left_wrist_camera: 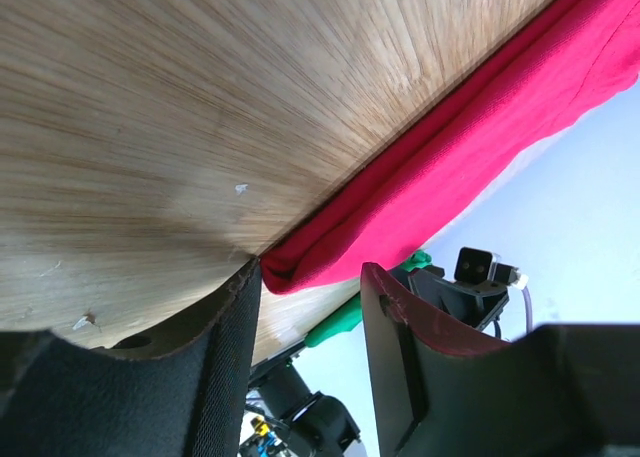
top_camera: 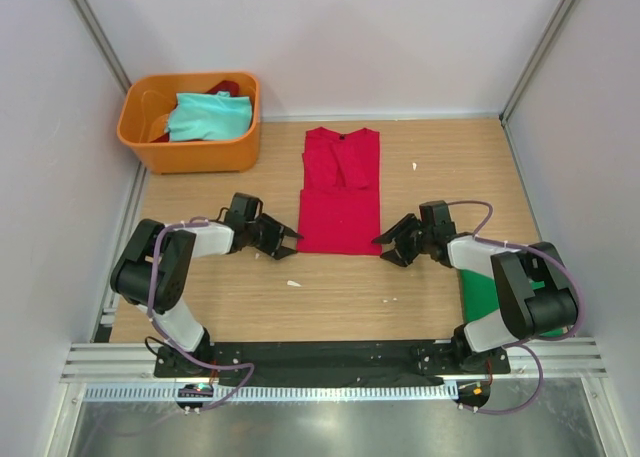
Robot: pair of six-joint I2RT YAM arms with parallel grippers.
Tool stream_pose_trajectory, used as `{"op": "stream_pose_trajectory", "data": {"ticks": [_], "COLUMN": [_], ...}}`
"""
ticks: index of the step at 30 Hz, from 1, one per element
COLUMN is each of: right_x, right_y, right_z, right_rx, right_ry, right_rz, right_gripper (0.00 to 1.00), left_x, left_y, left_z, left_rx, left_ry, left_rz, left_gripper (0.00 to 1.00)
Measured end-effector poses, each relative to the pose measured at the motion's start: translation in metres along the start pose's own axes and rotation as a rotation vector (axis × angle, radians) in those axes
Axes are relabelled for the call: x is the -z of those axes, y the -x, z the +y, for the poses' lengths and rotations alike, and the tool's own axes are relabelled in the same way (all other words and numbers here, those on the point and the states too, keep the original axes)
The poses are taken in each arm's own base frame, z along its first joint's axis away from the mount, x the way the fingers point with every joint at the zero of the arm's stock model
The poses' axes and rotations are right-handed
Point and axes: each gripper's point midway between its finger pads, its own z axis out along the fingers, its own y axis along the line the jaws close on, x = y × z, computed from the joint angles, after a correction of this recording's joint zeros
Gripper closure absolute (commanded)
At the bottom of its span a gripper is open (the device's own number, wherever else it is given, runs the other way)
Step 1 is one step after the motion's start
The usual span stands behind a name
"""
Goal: Fold and stack the t-shirts
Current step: Fold the tshirt
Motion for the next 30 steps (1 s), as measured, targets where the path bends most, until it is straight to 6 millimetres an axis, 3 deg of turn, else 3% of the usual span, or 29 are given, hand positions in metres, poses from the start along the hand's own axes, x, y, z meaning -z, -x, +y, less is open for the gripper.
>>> {"op": "stream_pose_trajectory", "data": {"ticks": [11, 13, 14, 19, 25, 30], "right_x": [-0.002, -0.002, -0.002, -0.002, -0.003, -0.008], "right_y": [0.000, 0.000, 0.000, 0.000, 0.000, -0.001], "right_z": [0.001, 0.001, 0.000, 0.000, -0.002, -0.003], "right_rx": [-0.012, -0.015, -0.017, -0.021, -0.025, -0.024], "right_ry": [-0.003, -0.004, -0.005, -0.006, -0.010, -0.007], "right_rz": [-0.027, -0.028, -0.027, -0.025, -0.024, -0.011], "right_gripper": [0.48, 0.48, 0.49, 0.50, 0.58, 0.72], "left_x": [-0.001, -0.001, -0.001, 0.004, 0.005, 0.007], "left_y": [0.001, 0.001, 0.001, -0.001, -0.002, -0.004], "left_z": [0.001, 0.002, 0.002, 0.004, 0.006, 0.010], "left_rx": [0.022, 0.024, 0.024, 0.024, 0.033, 0.044], "left_ry": [-0.009, -0.006, -0.005, 0.009, 0.012, 0.012], "left_rz": [-0.006, -0.005, -0.005, -0.006, -0.006, -0.002], "left_gripper": [0.61, 0.56, 0.49, 0.47, 0.47, 0.45]}}
